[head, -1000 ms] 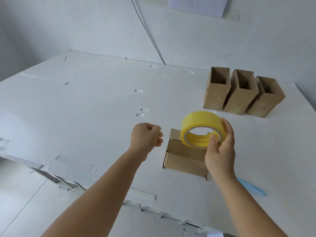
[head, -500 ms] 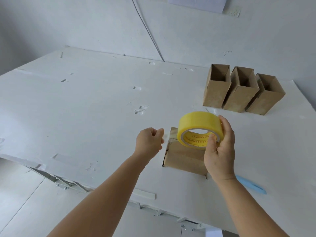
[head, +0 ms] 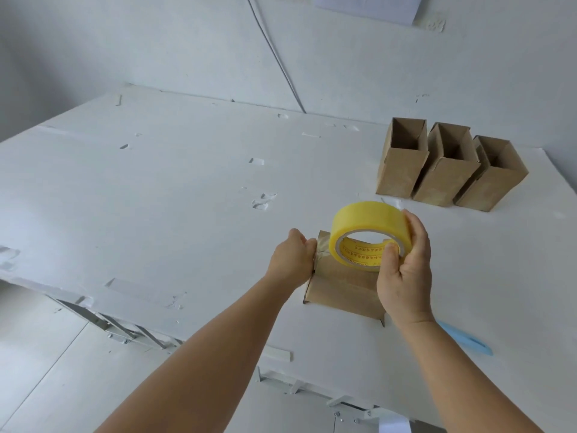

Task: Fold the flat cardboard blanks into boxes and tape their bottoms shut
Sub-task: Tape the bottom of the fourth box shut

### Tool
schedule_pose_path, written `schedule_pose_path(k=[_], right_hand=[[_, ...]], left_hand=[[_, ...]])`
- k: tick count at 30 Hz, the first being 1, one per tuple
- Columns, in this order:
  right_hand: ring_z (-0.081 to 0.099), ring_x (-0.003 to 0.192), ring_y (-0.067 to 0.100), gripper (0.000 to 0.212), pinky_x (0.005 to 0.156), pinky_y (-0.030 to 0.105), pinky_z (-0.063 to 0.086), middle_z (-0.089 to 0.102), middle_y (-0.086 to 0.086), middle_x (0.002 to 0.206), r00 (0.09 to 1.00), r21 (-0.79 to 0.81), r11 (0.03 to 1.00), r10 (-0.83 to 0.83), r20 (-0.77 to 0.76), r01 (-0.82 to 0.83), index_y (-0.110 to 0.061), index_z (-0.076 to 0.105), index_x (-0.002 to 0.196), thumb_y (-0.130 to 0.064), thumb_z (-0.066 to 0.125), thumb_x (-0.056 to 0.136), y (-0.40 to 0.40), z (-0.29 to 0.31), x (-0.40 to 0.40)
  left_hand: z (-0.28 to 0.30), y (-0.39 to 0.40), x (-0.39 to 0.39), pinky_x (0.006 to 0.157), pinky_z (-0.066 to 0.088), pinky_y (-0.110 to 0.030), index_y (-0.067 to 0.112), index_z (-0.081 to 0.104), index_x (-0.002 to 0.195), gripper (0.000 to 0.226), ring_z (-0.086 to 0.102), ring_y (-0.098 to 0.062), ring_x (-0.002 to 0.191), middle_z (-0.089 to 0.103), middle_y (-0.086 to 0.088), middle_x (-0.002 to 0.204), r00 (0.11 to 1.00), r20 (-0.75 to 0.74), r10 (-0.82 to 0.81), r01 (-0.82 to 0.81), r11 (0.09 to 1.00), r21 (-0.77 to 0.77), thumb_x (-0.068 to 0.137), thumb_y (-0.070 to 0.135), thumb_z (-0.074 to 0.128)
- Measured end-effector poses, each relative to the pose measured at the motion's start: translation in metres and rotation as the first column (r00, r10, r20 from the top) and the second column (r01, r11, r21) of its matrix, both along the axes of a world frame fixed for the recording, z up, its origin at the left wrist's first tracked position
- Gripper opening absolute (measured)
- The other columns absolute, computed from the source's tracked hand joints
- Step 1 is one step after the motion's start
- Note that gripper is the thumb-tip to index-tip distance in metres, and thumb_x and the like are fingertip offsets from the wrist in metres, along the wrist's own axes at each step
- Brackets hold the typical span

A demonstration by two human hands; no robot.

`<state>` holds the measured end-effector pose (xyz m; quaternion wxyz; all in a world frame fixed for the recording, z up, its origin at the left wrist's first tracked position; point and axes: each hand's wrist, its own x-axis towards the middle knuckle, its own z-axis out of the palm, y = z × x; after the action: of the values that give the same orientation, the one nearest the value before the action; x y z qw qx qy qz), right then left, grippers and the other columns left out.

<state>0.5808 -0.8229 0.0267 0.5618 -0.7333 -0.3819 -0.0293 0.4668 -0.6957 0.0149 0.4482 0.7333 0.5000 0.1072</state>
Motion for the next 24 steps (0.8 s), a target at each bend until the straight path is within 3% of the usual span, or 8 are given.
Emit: schedule_pose_path(k=[4,10,13,15,17,19,21,24], right_hand=[[0.043,0.113,0.009,0.054,0.081,-0.007,0.029,0.041,-0.006,0.124,1.000,-0.001,1.000,-0.001,0.006,0.001,-0.013,0.036,0.140,-0.017,0.039,0.087,0.000,0.001,-0.001],[0.044,0.113,0.011,0.053,0.080,-0.007,0.029,0.041,-0.005,0.125,1.000,0.007,1.000,-0.010,-0.006,0.010,-0.012,0.037,0.140,-0.015,0.040,0.087,-0.002,0.002,-0.003],[0.045,0.115,0.012,0.053,0.081,-0.007,0.029,0.042,-0.005,0.126,0.999,0.011,1.000,-0.023,-0.027,0.024,-0.012,0.037,0.140,-0.016,0.040,0.087,-0.004,0.000,-0.005],[0.046,0.116,0.015,0.053,0.081,-0.007,0.029,0.044,-0.003,0.129,0.999,0.016,0.999,-0.033,-0.031,0.034,-0.012,0.037,0.140,-0.016,0.041,0.087,-0.006,-0.001,-0.006],[0.047,0.116,0.018,0.053,0.081,-0.008,0.029,0.045,0.001,0.132,0.998,0.008,0.999,-0.041,-0.044,0.041,-0.012,0.037,0.140,-0.016,0.041,0.087,-0.006,-0.001,-0.005],[0.048,0.115,0.018,0.053,0.078,-0.008,0.030,0.046,0.001,0.130,0.998,-0.002,1.000,-0.031,-0.054,0.031,-0.012,0.037,0.140,-0.017,0.041,0.087,-0.006,-0.001,-0.004],[0.049,0.115,0.019,0.054,0.078,-0.007,0.030,0.048,0.003,0.130,0.998,-0.009,1.000,-0.021,-0.059,0.020,-0.014,0.038,0.139,-0.018,0.041,0.086,-0.006,0.001,-0.004],[0.051,0.116,0.017,0.055,0.081,0.002,0.036,0.050,0.000,0.133,0.993,-0.028,1.000,-0.003,-0.118,0.000,-0.024,0.038,0.139,-0.025,0.045,0.085,-0.006,0.007,-0.006]], left_hand=[[-0.006,-0.004,-0.010,0.077,0.048,-0.037,0.007,0.043,0.113,0.046,0.061,-0.028,0.087,0.062,-0.010,0.096,0.988,-0.152,-0.022,0.022,1.000,-0.001,0.097,0.049,0.034],[0.018,-0.027,-0.018,0.106,0.023,-0.018,0.016,0.031,0.147,0.047,0.032,-0.003,0.134,0.038,0.012,0.145,0.911,0.390,-0.138,0.155,0.988,-0.011,0.104,0.034,0.030],[0.007,-0.045,-0.025,0.107,0.013,-0.014,0.024,0.003,0.154,0.066,0.010,0.008,0.139,0.011,0.023,0.155,0.856,0.480,-0.192,0.304,0.938,-0.167,0.100,0.047,0.033],[-0.002,-0.043,-0.027,0.100,0.022,-0.005,0.030,0.003,0.151,0.067,0.021,0.021,0.131,0.018,0.029,0.150,0.839,0.491,-0.235,0.368,0.910,-0.192,0.098,0.042,0.042],[-0.006,-0.035,-0.027,0.093,0.036,-0.004,0.042,0.011,0.137,0.060,0.038,0.027,0.115,0.037,0.030,0.134,0.834,0.444,-0.329,0.439,0.882,-0.170,0.095,0.038,0.054],[-0.010,-0.028,-0.030,0.103,0.042,-0.030,0.044,0.019,0.131,0.072,0.046,0.001,0.123,0.044,0.015,0.135,0.861,0.240,-0.448,0.475,0.877,-0.068,0.077,0.066,0.062],[-0.014,-0.021,-0.030,0.113,0.027,-0.048,0.027,0.013,0.146,0.114,0.028,-0.019,0.139,0.028,0.001,0.151,0.863,-0.022,-0.504,0.503,0.857,0.116,0.059,0.084,0.059],[0.001,-0.014,-0.016,0.119,0.003,-0.040,0.020,-0.010,0.152,0.141,-0.009,-0.012,0.147,-0.006,0.006,0.161,0.842,0.009,-0.539,0.503,0.792,0.346,0.049,0.082,0.066]])
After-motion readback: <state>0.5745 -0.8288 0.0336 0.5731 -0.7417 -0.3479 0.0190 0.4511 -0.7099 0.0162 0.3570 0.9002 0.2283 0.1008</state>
